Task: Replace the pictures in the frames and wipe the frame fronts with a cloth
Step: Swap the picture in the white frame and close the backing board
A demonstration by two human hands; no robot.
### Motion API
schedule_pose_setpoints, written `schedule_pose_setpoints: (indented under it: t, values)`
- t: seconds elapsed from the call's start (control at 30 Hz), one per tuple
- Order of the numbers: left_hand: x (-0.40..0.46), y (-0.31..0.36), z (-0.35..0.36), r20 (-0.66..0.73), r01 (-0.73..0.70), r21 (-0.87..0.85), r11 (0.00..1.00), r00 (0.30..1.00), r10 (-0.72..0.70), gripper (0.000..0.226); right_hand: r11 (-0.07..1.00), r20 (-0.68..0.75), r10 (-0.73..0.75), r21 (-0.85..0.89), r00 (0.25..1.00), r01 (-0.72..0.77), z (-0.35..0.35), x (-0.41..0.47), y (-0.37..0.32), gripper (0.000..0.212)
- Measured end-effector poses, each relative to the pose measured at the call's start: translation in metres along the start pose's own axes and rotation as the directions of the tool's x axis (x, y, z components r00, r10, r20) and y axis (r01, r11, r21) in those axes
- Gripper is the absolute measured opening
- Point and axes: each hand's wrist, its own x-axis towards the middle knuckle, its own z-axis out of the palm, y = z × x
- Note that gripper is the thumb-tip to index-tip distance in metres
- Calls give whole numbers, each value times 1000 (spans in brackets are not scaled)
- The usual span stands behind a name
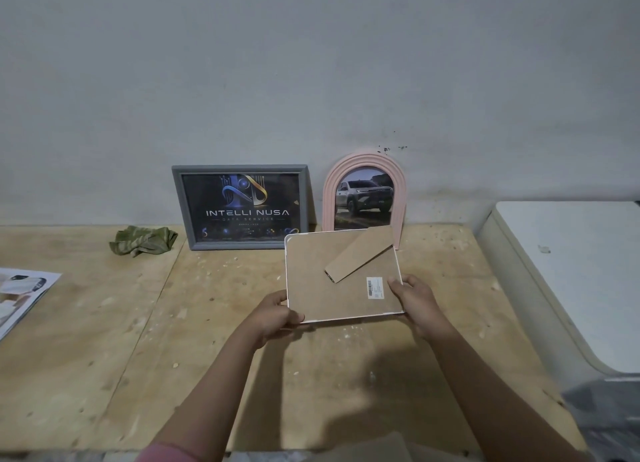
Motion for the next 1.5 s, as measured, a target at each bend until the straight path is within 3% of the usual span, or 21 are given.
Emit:
schedule_pose_setpoints:
  t: [0.1,0.23,0.37,0.5,0.57,0.6,0.67,0.73,0.8,0.87,1.0,1.13,1.2,1.3,1.4,1.5]
  values:
    - [-4,2,7,-71,6,7,1000,997,-5,6,993,-112,-113,-54,987,108,4,-1,1,9]
    - [-2,8,15,-232,-64,-42,997,971,53,44,987,-139,-155,-63,978,148,5,-6,4,4]
    - [3,9,16,-290,-153,122,981,939,183,24,981,-165,-145,-150,976,120,8,-13,0,4]
    - [3,7,16,-330,-187,270,945,904,273,24,971,-200,-151,-216,968,106,13,-18,-4,9]
    - [4,3,16,-364,-194,294,936,883,297,28,989,-153,-96,-130,984,76,14,-20,-4,16]
    - [2,2,16,-374,-210,282,936,874,309,29,999,-101,-40,3,994,40,15,-22,-6,26]
    - [-2,1,16,-372,-271,222,937,865,338,28,938,14,78,338,997,-78,15,-26,-14,51]
    - [-8,6,20,-344,-308,74,949,885,314,34,852,38,133,506,990,-134,15,-22,-22,68]
    - [-14,12,24,-296,-295,-60,954,918,265,50,857,24,127,501,992,-122,17,-27,-33,63]
    - [-16,15,25,-259,-286,-202,937,938,230,66,887,7,89,454,996,-82,21,-30,-38,45]
    - [-20,22,29,-214,-278,-476,834,957,196,73,887,13,149,441,989,-139,21,-33,-44,37]
    - [-22,33,28,-158,-216,-664,716,976,149,63,858,13,201,480,979,-183,21,-36,-39,33]
    - [-25,36,22,-127,-159,-700,696,987,97,41,817,8,212,547,977,-182,20,-35,-35,30]
    - [-26,36,12,-95,-124,-753,647,992,80,17,793,24,236,573,972,-206,15,-39,-36,8]
    - [-30,34,6,-17,-92,-811,578,991,135,23,871,92,234,423,968,-250,11,-50,-39,20]
    - [-36,36,1,4,-97,-775,624,987,158,29,915,92,211,331,973,-230,12,-45,-33,36]
